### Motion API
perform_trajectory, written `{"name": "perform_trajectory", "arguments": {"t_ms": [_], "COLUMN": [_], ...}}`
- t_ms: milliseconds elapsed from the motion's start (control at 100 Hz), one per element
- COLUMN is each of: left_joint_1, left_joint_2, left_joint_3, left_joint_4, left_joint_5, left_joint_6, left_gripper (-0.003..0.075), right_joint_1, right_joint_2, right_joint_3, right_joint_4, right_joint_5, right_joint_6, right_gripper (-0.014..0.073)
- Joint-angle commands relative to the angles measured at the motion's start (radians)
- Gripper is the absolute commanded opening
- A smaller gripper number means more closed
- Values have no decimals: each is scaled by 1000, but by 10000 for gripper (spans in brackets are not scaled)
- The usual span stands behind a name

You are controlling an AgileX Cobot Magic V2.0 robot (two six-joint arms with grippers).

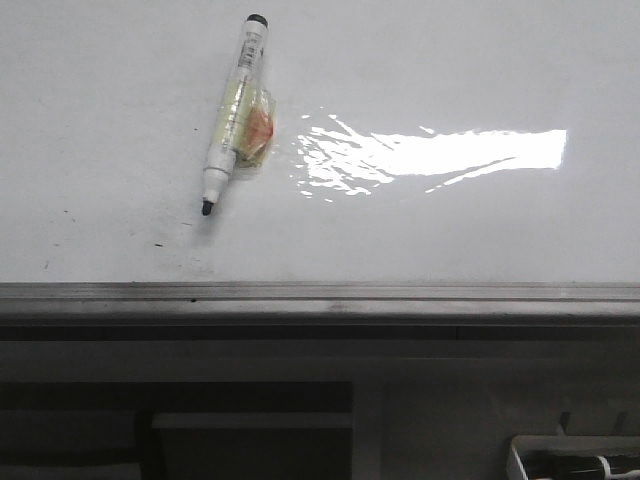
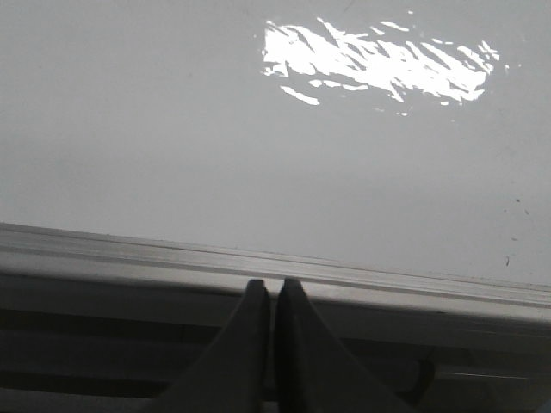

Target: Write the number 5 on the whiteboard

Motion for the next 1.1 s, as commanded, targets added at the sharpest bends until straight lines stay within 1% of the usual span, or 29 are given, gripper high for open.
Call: {"name": "perform_trajectory", "arguments": {"t_ms": [0,760,900,950,1030,1090], "left_joint_1": [0,0,0,0,0,0], "left_joint_2": [-27,-27,-27,-27,-27,-27], "left_joint_3": [18,18,18,18,18,18], "left_joint_4": [-5,-5,-9,-65,-263,-307], "left_joint_5": [-73,-73,-86,-105,-139,-166], "left_joint_6": [1,1,1,-5,-4,-4], "left_gripper": [-20,-20,-20,-20,-20,-20], "right_joint_1": [-4,-4,-4,-4,-4,-4], "right_joint_2": [-17,-17,-17,-17,-17,-17], "right_joint_3": [22,22,22,22,22,22], "right_joint_4": [-18,-18,-18,-18,-4,5], "right_joint_5": [-77,-77,-99,-127,-223,-301], "right_joint_6": [1,1,1,1,1,3], "right_gripper": [-41,-41,-41,-41,-41,-41]}}
